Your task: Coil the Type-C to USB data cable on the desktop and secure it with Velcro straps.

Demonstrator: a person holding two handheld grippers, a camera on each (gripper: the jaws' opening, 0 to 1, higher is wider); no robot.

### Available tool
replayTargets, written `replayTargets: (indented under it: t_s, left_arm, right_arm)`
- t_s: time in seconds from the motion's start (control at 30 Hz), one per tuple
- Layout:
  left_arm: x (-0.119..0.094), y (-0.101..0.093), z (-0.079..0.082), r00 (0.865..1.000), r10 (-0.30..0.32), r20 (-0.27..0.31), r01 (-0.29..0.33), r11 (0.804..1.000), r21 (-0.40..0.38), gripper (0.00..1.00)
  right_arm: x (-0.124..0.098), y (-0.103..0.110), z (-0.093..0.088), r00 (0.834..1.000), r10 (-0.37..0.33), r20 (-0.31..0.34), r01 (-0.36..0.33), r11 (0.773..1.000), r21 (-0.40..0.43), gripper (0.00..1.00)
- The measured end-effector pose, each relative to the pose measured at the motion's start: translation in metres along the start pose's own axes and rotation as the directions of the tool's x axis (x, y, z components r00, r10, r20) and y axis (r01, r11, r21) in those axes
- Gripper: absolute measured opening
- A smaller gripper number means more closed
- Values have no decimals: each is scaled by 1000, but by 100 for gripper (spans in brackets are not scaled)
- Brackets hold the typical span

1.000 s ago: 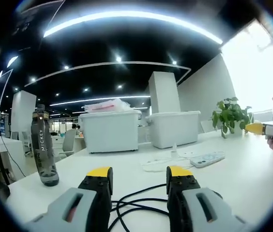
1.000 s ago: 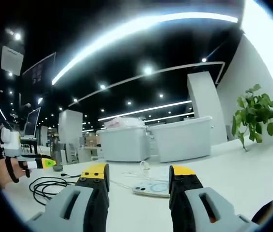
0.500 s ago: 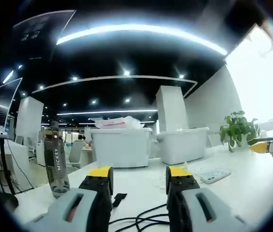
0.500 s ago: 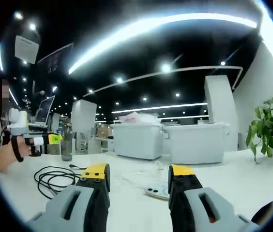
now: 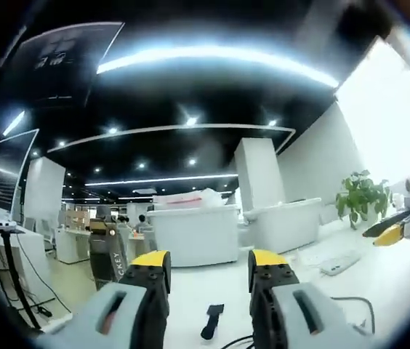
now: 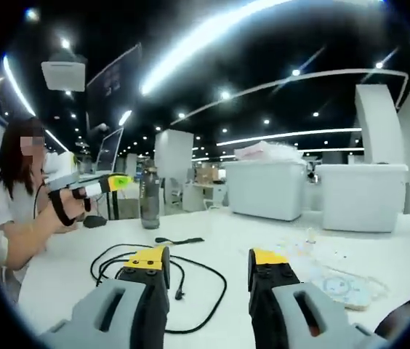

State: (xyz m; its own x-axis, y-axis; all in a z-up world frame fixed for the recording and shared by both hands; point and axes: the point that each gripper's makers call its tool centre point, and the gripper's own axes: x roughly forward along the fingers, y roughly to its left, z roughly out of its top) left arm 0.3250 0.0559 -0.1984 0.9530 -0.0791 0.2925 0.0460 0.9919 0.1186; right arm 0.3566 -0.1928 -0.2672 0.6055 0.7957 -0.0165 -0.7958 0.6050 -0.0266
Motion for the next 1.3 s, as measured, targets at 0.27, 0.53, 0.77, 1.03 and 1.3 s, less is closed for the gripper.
replayTargets:
  t_s: [0.27,0.53,0.77,1.03,1.3]
  left_arm:
    - [12,-12,-37,991,-106,-84,113,991,77,43]
    - [12,-6,-65,986,-92,-142,111,985,135,43]
    - [7,-4,-76,985,-66,-162,87,988,130,43]
    - [4,10,-77,987,-18,-159,35,994,106,43]
    - [4,10,-76,988,-2,-157,23,991,130,44]
  right_arm:
    - [51,23,-20,992,104,-73,-99,993,71,38]
    - [98,32,-47,979,132,-154,-129,991,35,34]
    - [125,51,-70,953,195,-233,-197,980,18,34]
    - [145,77,-93,905,281,-320,-287,957,31,32]
    - [158,85,-105,877,301,-375,-311,950,36,22]
